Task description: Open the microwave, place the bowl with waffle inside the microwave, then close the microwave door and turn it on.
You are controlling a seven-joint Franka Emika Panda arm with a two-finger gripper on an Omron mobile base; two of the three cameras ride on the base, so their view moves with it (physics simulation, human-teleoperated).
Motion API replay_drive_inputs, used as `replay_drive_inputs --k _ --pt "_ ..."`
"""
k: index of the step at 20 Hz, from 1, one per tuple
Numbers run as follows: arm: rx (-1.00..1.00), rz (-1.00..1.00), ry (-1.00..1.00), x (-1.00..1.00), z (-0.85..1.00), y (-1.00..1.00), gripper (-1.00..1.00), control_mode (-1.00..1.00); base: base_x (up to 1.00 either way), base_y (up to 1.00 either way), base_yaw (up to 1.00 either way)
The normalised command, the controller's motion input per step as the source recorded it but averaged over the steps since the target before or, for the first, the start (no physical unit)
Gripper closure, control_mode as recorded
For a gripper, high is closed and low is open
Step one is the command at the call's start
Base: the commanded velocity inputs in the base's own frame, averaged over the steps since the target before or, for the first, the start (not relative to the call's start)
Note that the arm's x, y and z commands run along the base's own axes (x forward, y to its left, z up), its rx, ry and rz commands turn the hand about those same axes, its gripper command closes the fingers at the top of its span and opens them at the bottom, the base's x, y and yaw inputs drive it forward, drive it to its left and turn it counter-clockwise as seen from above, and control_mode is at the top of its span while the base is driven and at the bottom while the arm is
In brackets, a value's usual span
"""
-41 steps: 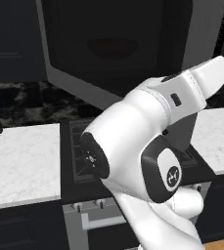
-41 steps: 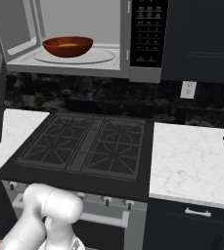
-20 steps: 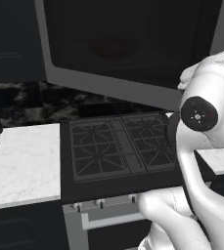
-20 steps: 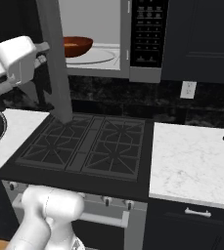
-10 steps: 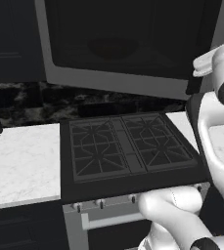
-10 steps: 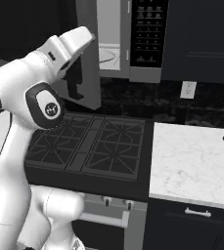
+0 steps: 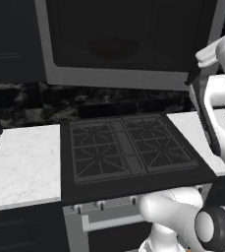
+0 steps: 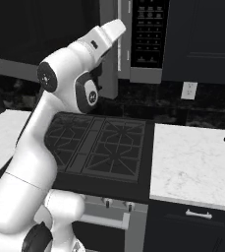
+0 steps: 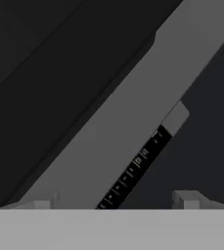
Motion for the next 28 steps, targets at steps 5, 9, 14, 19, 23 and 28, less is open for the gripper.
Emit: replay_drive_inputs --k 5,9,14,19,23,28 --pt "0.0 0.1 0.07 0.7 0.0 -0.19 -1.0 -1.0 0.0 0.0 0.0" --pt "0.0 0.08 0.02 0.69 0.0 -0.09 -1.0 -1.0 0.0 0.0 0.0" --pt "-0.03 0.01 0.0 0.59 0.0 0.02 -1.0 -1.0 0.0 0.0 0.0" --pt "-0.06 -0.05 0.0 0.5 0.0 0.41 -1.0 -1.0 0.0 0.0 0.0" --pt "-0.06 -0.11 0.0 0.56 0.0 0.45 -1.0 -1.0 0.0 0.0 0.0" --pt "-0.02 -0.06 0.0 0.75 0.07 0.28 -1.0 -1.0 0.0 0.0 0.0"
